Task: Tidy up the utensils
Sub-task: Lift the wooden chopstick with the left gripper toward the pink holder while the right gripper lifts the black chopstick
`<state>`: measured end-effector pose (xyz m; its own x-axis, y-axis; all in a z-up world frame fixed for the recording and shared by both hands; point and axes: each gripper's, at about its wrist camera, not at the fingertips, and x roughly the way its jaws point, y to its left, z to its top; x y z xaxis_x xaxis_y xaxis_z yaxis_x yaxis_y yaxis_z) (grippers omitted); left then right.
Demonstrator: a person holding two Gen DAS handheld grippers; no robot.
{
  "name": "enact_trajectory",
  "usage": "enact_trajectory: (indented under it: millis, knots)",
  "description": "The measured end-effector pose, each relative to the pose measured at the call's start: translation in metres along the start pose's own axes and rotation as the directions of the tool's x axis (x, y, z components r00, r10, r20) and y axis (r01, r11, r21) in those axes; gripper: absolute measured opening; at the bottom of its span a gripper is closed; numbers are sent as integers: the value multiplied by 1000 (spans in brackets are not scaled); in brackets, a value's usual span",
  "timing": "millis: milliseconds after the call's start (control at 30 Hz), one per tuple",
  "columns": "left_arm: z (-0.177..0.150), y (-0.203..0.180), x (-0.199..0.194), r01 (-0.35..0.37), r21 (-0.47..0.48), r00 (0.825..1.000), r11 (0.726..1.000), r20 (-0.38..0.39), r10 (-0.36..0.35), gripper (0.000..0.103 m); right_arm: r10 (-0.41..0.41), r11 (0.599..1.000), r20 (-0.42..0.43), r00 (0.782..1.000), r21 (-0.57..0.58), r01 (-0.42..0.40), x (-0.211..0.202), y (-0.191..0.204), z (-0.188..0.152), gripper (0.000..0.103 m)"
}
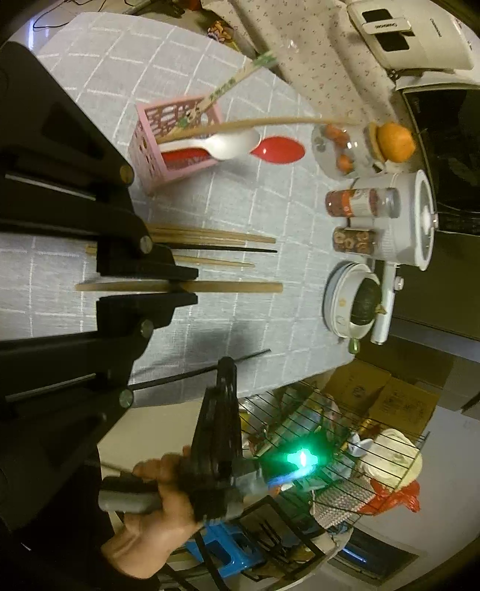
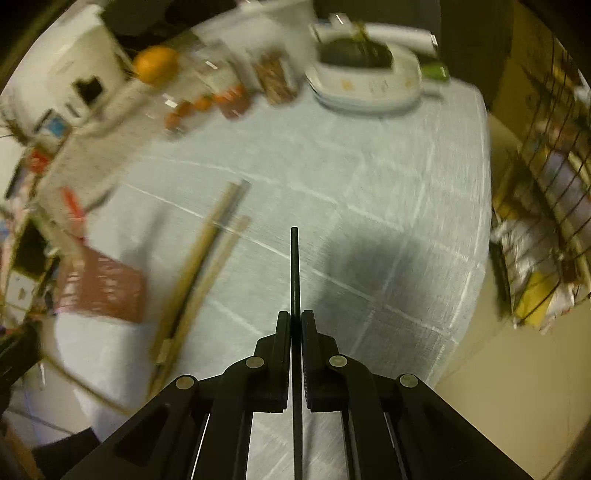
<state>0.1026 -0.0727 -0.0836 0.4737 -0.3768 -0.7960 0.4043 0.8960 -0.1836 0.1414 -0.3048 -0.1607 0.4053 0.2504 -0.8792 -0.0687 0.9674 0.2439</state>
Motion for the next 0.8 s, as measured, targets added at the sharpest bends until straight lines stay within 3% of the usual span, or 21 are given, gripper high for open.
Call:
enact_trajectory:
  millis: [233,467,700,800]
  knots:
    - [1,2,-34,11,18,996,1000,85,-12,7,40,994,152,988,-103,-24,-60,43,-8,5]
    - [10,5,-72,8,31,977,999,212,-15,7,87,980,299,950,-198,-28,-111,72,-13,5]
    - [18,17,-101,-22,22,952,1000,307,14,7,127,974,348,929,-223,-49,-133,86,-6,5]
    - [20,25,-111,-47,7,939,999,340,42,7,136,970,338,931,-236,-56,-139,94,-2,5]
